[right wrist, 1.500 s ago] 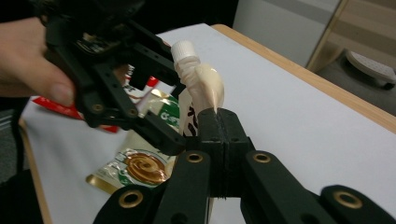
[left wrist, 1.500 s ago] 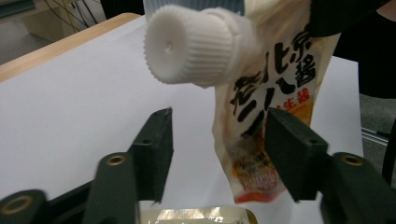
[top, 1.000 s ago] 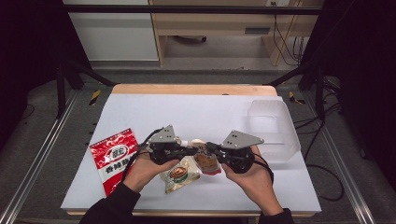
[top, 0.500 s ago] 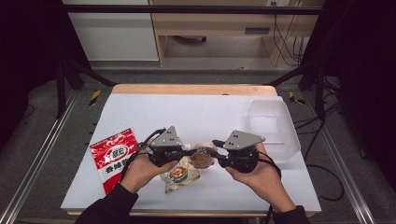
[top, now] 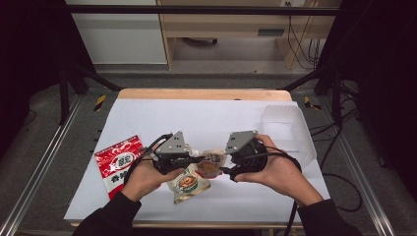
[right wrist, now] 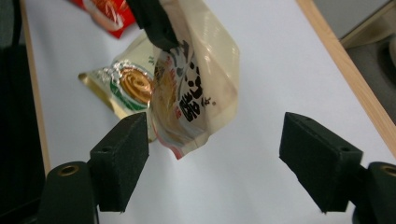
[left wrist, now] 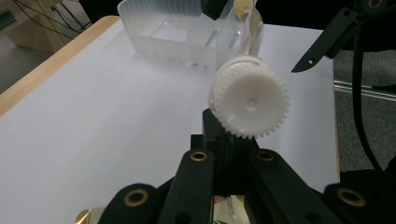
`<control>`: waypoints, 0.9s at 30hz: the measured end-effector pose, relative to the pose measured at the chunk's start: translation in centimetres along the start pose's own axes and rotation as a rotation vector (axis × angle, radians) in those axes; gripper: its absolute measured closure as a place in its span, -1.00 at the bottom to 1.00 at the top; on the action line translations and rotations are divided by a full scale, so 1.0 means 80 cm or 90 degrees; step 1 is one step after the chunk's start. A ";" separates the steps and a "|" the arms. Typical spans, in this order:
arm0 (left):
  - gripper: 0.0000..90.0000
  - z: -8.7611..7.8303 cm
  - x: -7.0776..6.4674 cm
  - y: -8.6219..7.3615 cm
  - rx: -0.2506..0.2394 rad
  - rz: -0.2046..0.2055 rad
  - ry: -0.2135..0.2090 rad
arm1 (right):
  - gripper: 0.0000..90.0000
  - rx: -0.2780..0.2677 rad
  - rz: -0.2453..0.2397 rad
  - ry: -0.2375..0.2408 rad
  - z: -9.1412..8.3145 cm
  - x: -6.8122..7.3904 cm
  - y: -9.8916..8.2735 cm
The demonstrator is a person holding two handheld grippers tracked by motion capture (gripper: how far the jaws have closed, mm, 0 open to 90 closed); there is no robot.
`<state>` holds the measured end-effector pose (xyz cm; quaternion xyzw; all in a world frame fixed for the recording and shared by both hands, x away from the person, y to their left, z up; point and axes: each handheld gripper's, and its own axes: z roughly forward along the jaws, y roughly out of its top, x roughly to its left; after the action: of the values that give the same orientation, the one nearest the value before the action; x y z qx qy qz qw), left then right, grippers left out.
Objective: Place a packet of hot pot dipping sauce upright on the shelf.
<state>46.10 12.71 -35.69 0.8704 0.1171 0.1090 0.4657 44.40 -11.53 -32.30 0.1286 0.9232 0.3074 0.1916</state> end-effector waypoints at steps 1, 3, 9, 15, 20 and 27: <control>1.00 0.001 0.000 0.000 0.003 0.004 -0.002 | -0.40 0.009 -0.006 0.004 0.000 0.000 0.004; 1.00 0.004 0.001 0.001 0.009 0.008 -0.006 | -0.31 0.031 -0.033 0.008 -0.001 -0.005 0.017; 1.00 0.009 0.002 0.000 0.018 0.012 -0.015 | -0.13 0.057 -0.059 0.027 0.003 -0.012 0.028; 1.00 0.014 0.000 0.000 0.031 0.022 -0.024 | 0.11 0.081 -0.086 0.063 0.010 -0.011 0.039; 1.00 0.017 -0.001 0.000 0.033 0.021 -0.028 | 0.31 0.107 -0.103 0.079 0.014 -0.010 0.042; 1.00 0.019 -0.002 0.001 0.037 0.026 -0.034 | 0.64 0.138 -0.120 0.093 0.018 -0.008 0.046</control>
<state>46.42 11.43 -36.47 0.8882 0.0904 0.0918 0.4411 46.03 -8.14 -30.89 0.0387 0.9704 0.1951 0.1373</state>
